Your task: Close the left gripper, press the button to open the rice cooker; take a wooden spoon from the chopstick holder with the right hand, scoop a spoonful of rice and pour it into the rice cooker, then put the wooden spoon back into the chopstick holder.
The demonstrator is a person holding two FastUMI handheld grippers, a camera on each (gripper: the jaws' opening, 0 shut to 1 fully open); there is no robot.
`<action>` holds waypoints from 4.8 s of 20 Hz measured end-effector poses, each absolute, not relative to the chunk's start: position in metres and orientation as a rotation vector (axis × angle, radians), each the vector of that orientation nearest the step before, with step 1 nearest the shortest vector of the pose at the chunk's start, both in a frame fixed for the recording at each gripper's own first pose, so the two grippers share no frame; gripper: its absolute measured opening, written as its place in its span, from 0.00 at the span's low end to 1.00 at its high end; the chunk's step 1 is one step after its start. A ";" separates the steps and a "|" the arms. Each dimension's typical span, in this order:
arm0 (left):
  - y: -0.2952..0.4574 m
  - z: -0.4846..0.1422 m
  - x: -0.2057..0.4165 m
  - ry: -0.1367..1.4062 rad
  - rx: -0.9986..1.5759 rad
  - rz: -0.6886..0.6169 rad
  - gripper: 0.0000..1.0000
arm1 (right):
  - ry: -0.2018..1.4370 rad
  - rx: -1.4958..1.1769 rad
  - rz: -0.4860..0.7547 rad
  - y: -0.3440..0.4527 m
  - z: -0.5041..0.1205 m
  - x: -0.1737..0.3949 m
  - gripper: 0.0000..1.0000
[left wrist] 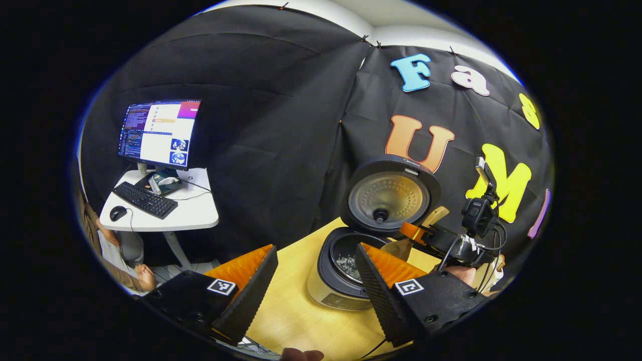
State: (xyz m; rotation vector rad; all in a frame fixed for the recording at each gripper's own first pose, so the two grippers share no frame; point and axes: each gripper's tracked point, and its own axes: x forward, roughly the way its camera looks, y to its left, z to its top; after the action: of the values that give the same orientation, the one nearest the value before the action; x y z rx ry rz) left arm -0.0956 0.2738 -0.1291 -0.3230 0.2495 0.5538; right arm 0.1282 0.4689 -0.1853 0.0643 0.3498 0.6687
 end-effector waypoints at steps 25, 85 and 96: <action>0.282 -0.125 -0.098 0.228 -0.303 0.576 0.99 | -0.048 -0.449 0.836 0.500 -0.147 0.092 0.00; -0.062 -0.053 0.043 0.259 -0.030 -0.026 0.98 | 0.428 0.274 -0.021 -0.137 -0.223 0.171 0.01; -0.049 -0.054 0.040 0.273 -0.014 0.011 0.99 | 0.504 0.202 0.009 -0.126 -0.275 0.182 0.03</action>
State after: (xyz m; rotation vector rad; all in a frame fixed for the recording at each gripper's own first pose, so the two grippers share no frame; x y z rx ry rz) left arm 0.0400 -0.0488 -0.0543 -0.0142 0.2733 0.0110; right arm 0.1823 -0.1261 -0.2748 0.2024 0.5037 0.0089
